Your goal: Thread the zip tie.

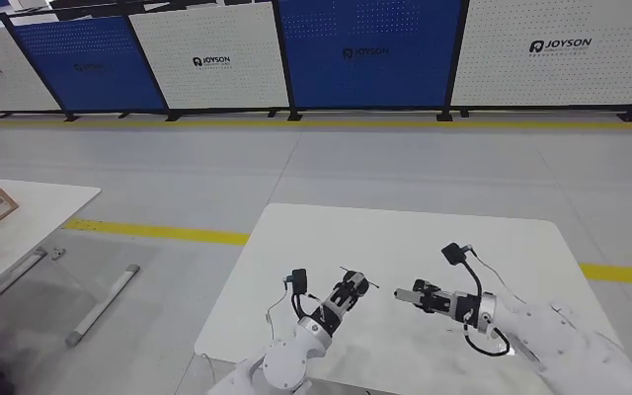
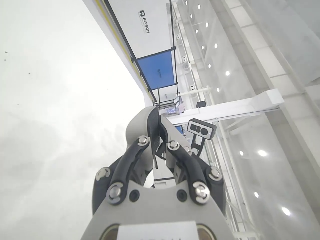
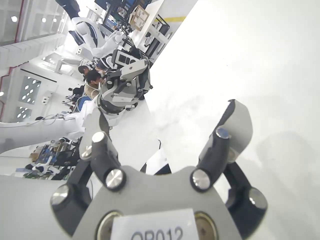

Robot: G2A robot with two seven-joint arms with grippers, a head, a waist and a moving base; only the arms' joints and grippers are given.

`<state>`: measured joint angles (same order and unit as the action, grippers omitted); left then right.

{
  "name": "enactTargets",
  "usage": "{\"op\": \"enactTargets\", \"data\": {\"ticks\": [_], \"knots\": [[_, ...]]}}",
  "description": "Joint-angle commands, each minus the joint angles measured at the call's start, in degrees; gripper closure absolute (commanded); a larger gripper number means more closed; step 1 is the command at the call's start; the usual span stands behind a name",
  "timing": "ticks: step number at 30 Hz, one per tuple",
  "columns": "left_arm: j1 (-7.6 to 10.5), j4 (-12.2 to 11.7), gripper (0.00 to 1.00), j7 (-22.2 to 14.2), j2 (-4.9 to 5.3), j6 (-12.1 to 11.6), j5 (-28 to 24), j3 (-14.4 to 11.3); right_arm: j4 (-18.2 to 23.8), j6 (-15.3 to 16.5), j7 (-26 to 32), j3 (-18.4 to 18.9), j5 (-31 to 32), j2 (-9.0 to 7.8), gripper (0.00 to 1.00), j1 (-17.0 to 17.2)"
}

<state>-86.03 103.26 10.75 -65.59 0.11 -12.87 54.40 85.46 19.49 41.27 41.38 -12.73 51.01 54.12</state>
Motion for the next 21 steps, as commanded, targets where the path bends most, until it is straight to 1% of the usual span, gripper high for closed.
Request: {"op": "enactTargets", "data": {"ticks": [1, 2, 4, 6, 14, 15, 17, 20, 21], "knots": [[0.02, 0.3, 1.00, -0.2, -0.13, 0.5, 0.3, -0.2, -0.5, 0.0, 1.9, 0.4, -0.9, 0.88, 0.00, -0.1], [0.03, 0.3, 1.00, -0.6, -0.19, 0.8, 0.6, -0.4, -0.9, 0.0, 2.9, 0.6, -2.1, 1.36, 0.00, 0.0], [0.13, 0.2, 1.00, -1.8, -0.29, 1.1, -0.4, -0.5, -3.6, 0.0, 3.5, 1.8, -6.4, 2.45, 0.00, 0.2], [0.25, 0.0, 1.00, -3.3, -0.34, 1.7, -1.3, -0.4, -4.0, 0.0, 3.8, 1.9, -6.5, 2.63, 0.00, 0.1], [0.25, 0.0, 1.00, -3.3, -0.34, 1.7, -1.3, -0.4, -3.6, 0.0, 3.4, 1.9, -6.4, 2.68, 0.00, 0.3], [0.28, 0.0, 1.00, -3.3, -0.40, 1.7, -1.5, -0.4, -2.4, 0.0, 4.4, 1.6, -5.4, 2.74, 0.00, 0.6], [0.34, 0.3, 1.00, -3.0, -0.62, 1.7, -2.7, -0.4, -1.5, 0.0, 5.3, 1.9, -4.5, 2.81, 0.00, 0.8], [0.62, 0.6, 1.00, -2.6, -0.93, 2.2, -3.9, -0.5, -2.0, 0.0, 5.1, 2.5, -5.6, 3.22, 0.00, 1.6], [0.75, 0.7, 1.00, -2.4, -1.03, 2.4, -3.6, -0.6, -2.6, 0.0, 4.2, 2.7, -5.7, 3.48, 0.00, 1.7]]}}
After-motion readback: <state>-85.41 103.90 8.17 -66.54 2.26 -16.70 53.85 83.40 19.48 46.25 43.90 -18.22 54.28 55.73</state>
